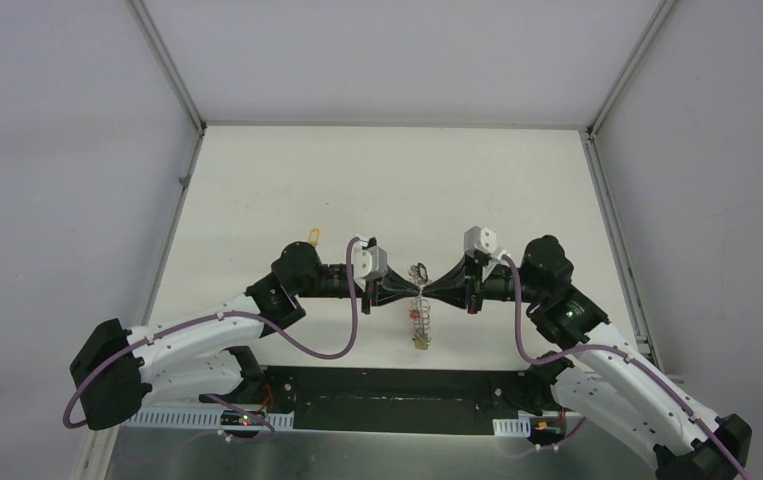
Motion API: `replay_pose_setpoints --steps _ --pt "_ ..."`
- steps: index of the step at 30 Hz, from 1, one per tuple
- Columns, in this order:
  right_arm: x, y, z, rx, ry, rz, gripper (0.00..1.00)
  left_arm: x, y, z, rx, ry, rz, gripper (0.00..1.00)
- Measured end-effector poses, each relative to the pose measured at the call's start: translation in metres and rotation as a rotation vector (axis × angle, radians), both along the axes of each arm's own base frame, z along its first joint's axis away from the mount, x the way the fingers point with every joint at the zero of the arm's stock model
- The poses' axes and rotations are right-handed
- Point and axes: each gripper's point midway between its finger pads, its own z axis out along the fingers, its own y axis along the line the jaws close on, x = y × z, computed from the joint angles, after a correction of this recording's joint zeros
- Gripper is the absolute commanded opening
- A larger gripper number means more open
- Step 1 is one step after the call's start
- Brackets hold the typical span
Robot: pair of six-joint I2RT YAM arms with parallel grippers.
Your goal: Put the keys on the keyring
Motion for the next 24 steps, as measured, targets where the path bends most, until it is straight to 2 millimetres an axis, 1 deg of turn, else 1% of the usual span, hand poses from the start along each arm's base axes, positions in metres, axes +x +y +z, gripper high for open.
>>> replay_pose_setpoints --steps 6,7,9,10,12,16,19,20,22,23,24 --pt "-0.0005 0.0003 0.0010 0.004 -0.003 0.004 0.00 -0.0002 0.0002 0.0014 0.001 0.000 0.000 0.00" --pt "-0.0006 0.0003 0.0012 0.004 -0.004 0.005 0.00 -0.0002 0.0002 0.0016 0.000 0.000 0.000 0.03" --pt "-0.0008 0.0004 0.0013 0.005 -0.004 0.006 0.00 -0.0001 0.0002 0.0017 0.001 0.001 0.000 0.14" --pt "-0.0008 0.0004 0.0014 0.005 -0.004 0.006 0.00 -0.0001 0.0001 0.0018 0.002 0.002 0.000 0.17" --pt "-0.0010 0.0004 0.0015 0.006 -0.001 0.007 0.00 0.0002 0.0000 0.0025 0.002 -0.001 0.001 0.18" --pt "-0.0013 0.0006 0.0013 0.005 0.003 0.008 0.00 0.0007 0.0000 0.0028 0.002 0.001 0.004 0.17" --pt "-0.0012 0.0010 0.0002 0.003 0.008 0.011 0.00 0.0007 0.0000 0.0030 0.001 0.001 0.004 0.13" --pt "-0.0012 0.0011 -0.0001 0.002 0.010 0.011 0.00 0.0007 -0.0001 0.0031 0.001 0.001 0.004 0.11" --pt "-0.0016 0.0013 -0.0003 0.002 0.012 0.013 0.00 0.0009 -0.0006 0.0028 0.001 0.003 0.003 0.02" --pt "-0.0016 0.0013 -0.0003 0.002 0.013 0.013 0.00 0.0009 -0.0009 0.0021 0.003 0.007 0.003 0.00" --pt "-0.0016 0.0013 -0.0005 0.001 0.014 0.013 0.00 0.0010 -0.0012 0.0016 0.004 0.010 0.003 0.00"
